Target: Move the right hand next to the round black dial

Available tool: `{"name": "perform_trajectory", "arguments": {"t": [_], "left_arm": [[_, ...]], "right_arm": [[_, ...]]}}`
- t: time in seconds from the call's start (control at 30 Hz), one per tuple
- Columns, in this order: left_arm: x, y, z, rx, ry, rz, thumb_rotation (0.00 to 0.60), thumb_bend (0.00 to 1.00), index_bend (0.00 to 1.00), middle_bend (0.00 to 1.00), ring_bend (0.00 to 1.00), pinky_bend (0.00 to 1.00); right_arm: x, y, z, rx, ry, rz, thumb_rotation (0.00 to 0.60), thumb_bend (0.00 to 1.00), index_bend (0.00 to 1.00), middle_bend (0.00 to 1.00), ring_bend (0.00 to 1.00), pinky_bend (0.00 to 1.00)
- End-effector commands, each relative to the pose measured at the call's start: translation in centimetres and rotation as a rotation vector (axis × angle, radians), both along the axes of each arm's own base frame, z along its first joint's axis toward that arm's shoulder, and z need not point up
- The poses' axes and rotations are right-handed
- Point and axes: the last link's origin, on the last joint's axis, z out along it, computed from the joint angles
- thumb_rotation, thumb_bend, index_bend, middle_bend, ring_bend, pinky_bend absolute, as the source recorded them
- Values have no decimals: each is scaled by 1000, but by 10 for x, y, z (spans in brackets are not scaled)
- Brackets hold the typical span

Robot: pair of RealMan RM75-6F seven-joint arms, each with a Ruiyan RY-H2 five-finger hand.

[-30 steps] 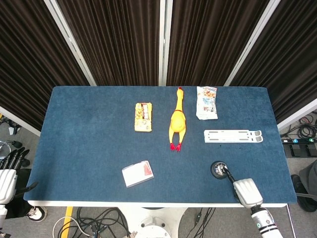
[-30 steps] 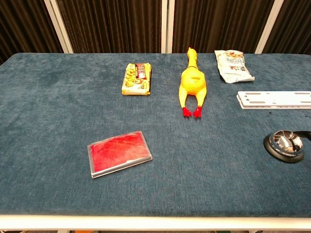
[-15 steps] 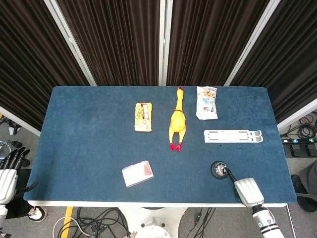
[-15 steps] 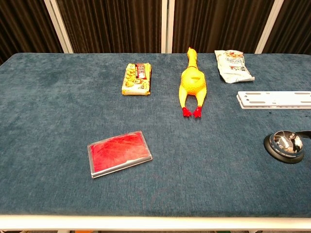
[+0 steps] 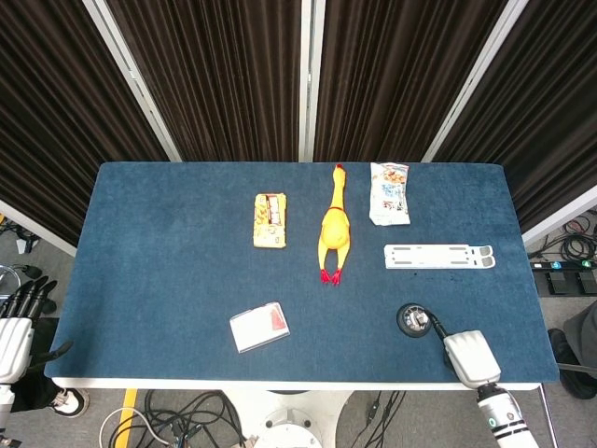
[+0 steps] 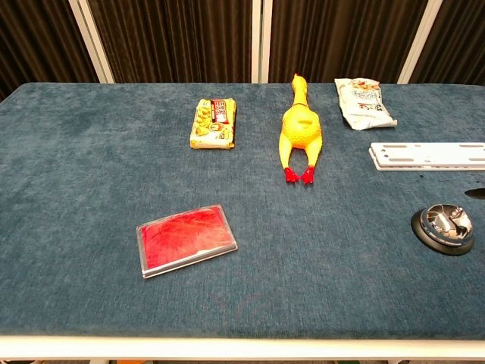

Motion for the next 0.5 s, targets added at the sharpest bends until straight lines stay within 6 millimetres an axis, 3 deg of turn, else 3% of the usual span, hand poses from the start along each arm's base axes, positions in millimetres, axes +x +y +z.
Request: {"name": "perform_trajectory", "arguments": {"t": [0.03,0.2,0.5], "left_arm": [[-1,0,0,0,0,3,600,114,85,30,0,148],[-2,-1,1,1,-1,5,600,114,85,29,0,148],[-1,0,0,0,1,-2,600,114,85,29,0,148]], "right_arm": [[-4,1,-7,31,17,-19,600,1000,0,881,837,714],[-8,4,-12,52,33,-42,600,1000,0,881,837,714],[-1,-1,1,-18,-6,-4,600,1000,0,881,837,715]]}}
